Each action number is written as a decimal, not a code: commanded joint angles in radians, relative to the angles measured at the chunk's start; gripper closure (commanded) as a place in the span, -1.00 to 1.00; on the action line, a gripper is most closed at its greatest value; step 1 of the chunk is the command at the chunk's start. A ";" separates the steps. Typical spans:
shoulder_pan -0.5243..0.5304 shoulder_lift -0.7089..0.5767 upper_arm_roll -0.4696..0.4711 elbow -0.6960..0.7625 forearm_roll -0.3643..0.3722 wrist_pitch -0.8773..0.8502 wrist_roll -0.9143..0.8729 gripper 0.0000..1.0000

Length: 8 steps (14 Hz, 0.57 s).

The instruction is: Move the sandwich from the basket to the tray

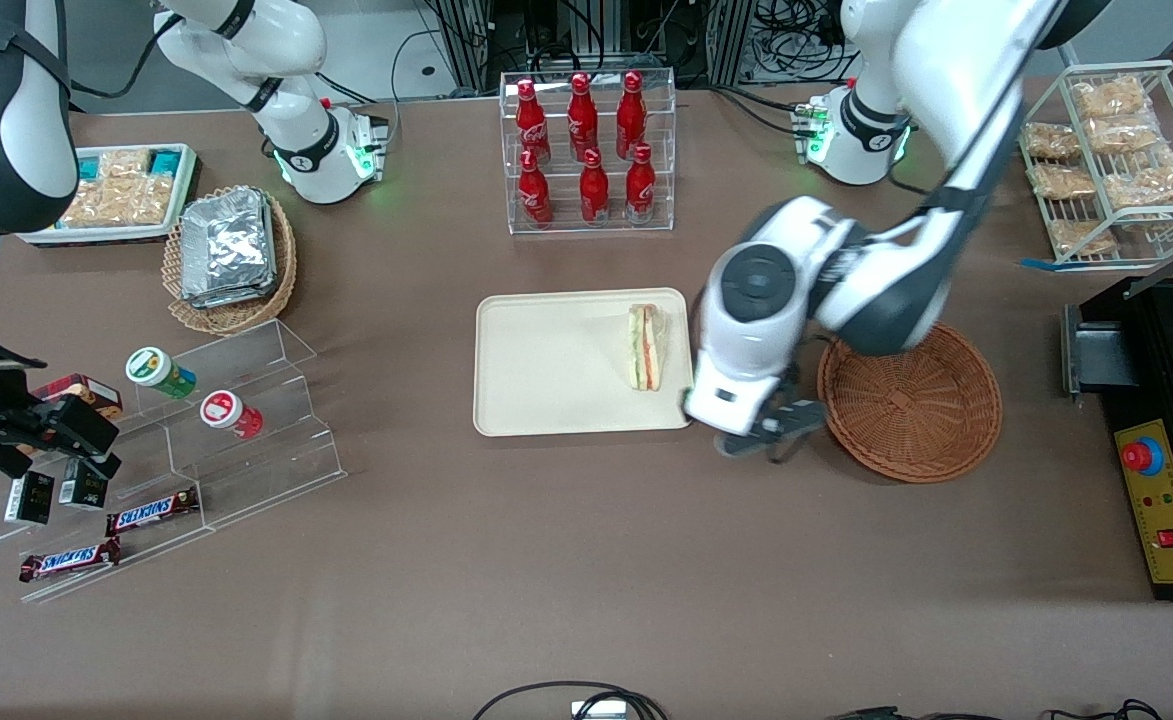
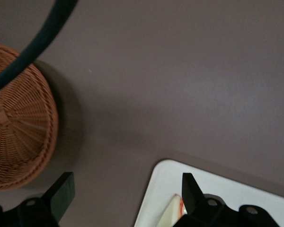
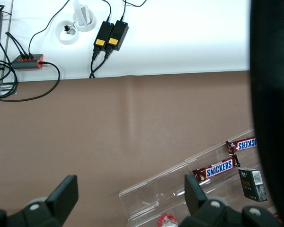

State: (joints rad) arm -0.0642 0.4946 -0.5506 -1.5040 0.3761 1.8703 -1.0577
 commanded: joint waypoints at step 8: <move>0.193 -0.155 -0.006 -0.018 -0.016 -0.152 0.212 -1.00</move>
State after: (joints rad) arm 0.0957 0.3864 -0.5501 -1.5010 0.3758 1.7427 -0.8998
